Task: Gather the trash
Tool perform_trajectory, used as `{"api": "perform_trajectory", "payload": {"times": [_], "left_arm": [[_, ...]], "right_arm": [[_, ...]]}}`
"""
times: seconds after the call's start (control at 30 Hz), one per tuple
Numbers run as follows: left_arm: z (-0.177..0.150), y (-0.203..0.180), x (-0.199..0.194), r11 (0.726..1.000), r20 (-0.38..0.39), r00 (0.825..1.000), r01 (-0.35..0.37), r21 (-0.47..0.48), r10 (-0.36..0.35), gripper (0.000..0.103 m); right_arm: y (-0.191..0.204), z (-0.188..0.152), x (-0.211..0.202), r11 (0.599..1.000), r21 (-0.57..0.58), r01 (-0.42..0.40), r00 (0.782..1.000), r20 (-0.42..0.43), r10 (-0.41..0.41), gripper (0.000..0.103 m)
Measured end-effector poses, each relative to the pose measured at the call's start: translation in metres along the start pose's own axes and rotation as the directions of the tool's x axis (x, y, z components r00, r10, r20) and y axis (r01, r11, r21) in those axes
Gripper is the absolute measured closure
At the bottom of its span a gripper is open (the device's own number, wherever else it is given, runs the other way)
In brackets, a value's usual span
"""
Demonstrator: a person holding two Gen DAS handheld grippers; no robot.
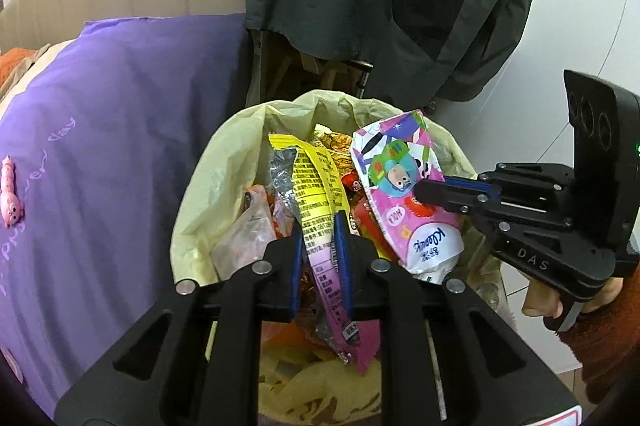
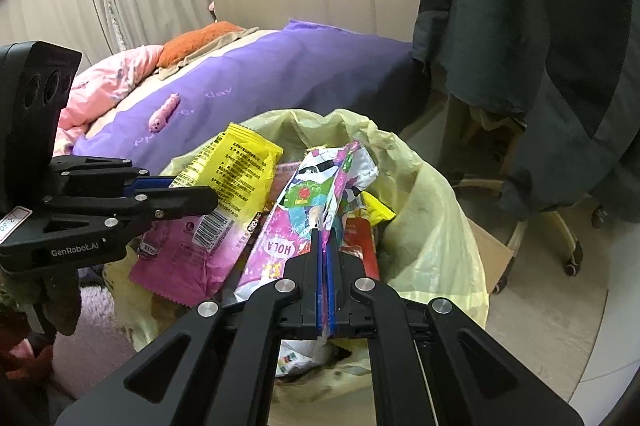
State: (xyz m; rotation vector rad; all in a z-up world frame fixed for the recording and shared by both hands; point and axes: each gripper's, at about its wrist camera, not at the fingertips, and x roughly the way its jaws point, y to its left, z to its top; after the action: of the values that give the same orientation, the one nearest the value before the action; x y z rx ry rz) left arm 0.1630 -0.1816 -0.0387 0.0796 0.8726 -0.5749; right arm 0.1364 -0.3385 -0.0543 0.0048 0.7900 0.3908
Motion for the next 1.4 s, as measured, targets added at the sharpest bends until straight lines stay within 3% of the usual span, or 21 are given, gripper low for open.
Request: {"api": "perform_trajectory", "payload": {"times": [0.23,0.37,0.47,0.5,0.53,0.6,0.7,0.83,1.0,1.17,1.3,1.4], "left_arm": [[-0.002,0.007,-0.011,0.999,0.012,1.000,0.002,-0.036,-0.001,0.085],[-0.003,0.012,-0.019,0.998,0.032,0.999,0.025,-0.058,-0.023,0.066],[-0.004,0.016,-0.023,0.996,0.037,0.999,0.041,-0.080,-0.038,0.060],[-0.004,0.018,-0.025,0.995,0.038,0.999,0.041,-0.090,-0.038,0.059],[-0.004,0.020,-0.027,0.995,0.041,0.999,0.038,-0.097,-0.034,0.058],[-0.006,0.025,-0.035,0.993,0.056,0.998,0.030,-0.117,-0.024,0.057],[-0.011,0.034,-0.050,0.988,0.080,0.997,0.013,-0.157,0.000,0.053],[-0.022,0.041,-0.081,0.985,0.111,0.991,-0.055,-0.166,0.074,0.038],[-0.056,0.049,-0.132,0.964,0.163,0.966,-0.166,-0.206,0.202,0.037],[-0.094,0.049,-0.187,0.919,0.210,0.909,-0.305,-0.248,0.359,0.037],[-0.117,0.043,-0.213,0.897,0.230,0.880,-0.356,-0.263,0.417,0.037],[-0.129,0.039,-0.222,0.881,0.211,0.872,-0.375,-0.289,0.441,0.037]], "right_arm": [[0.011,0.006,-0.004,0.999,-0.022,0.038,0.999,0.008,-0.038,0.098],[0.010,0.005,-0.003,0.998,-0.011,0.069,0.998,-0.006,-0.069,0.098],[0.008,0.003,-0.001,0.996,0.009,0.091,0.996,-0.027,-0.091,0.095],[0.008,0.002,-0.002,0.995,0.014,0.101,0.995,-0.029,-0.100,0.089],[0.008,0.002,-0.002,0.994,0.020,0.104,0.994,-0.029,-0.103,0.073],[0.007,0.000,-0.005,0.997,0.040,0.071,0.997,-0.014,-0.071,0.056],[0.010,-0.001,-0.013,0.996,0.058,0.062,0.998,0.023,-0.063,0.056],[0.022,0.000,-0.031,0.992,0.064,0.106,0.992,0.066,-0.110,0.056],[0.056,-0.004,-0.068,0.991,0.069,0.111,0.982,0.145,-0.121,0.055],[0.099,-0.018,-0.103,0.997,0.038,0.068,0.975,0.211,-0.074,0.055],[0.133,-0.028,-0.117,0.997,0.018,0.073,0.973,0.218,-0.075,0.056],[0.155,-0.037,-0.120,1.000,0.002,0.013,0.979,0.201,-0.013,0.055]]}}
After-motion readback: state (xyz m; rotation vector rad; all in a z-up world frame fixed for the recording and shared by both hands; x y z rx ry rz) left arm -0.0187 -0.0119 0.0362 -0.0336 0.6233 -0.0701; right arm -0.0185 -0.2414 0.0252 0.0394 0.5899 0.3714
